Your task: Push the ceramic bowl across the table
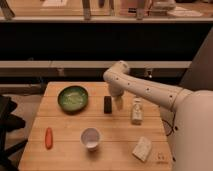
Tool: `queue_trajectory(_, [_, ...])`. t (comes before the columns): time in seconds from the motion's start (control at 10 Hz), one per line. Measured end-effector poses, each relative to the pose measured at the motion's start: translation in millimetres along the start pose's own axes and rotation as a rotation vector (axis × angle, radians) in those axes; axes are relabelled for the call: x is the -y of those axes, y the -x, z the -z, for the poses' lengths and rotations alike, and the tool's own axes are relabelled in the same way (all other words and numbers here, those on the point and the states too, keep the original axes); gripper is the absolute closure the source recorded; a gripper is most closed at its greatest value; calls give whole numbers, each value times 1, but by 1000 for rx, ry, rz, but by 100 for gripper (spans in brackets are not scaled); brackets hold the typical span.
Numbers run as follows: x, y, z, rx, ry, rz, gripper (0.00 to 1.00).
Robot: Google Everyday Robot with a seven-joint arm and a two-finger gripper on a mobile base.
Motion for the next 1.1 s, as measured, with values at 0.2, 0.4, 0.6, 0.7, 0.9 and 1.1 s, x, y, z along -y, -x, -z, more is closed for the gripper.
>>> queue_trajectory(0.2, [-1, 0, -3, 3, 2, 4, 22])
queue_trajectory(0.4, [-1, 1, -6, 7, 3, 9, 22])
queue_trajectory(0.6, [-1, 2, -11, 11, 6, 13, 21])
queue_trajectory(0.7, [-1, 2, -12, 11, 7, 14, 20])
queue_trajectory(0.9, [-2, 2, -15, 15, 9, 17, 20])
queue_trajectory(1.1, [-2, 3, -18, 17, 11, 20, 20])
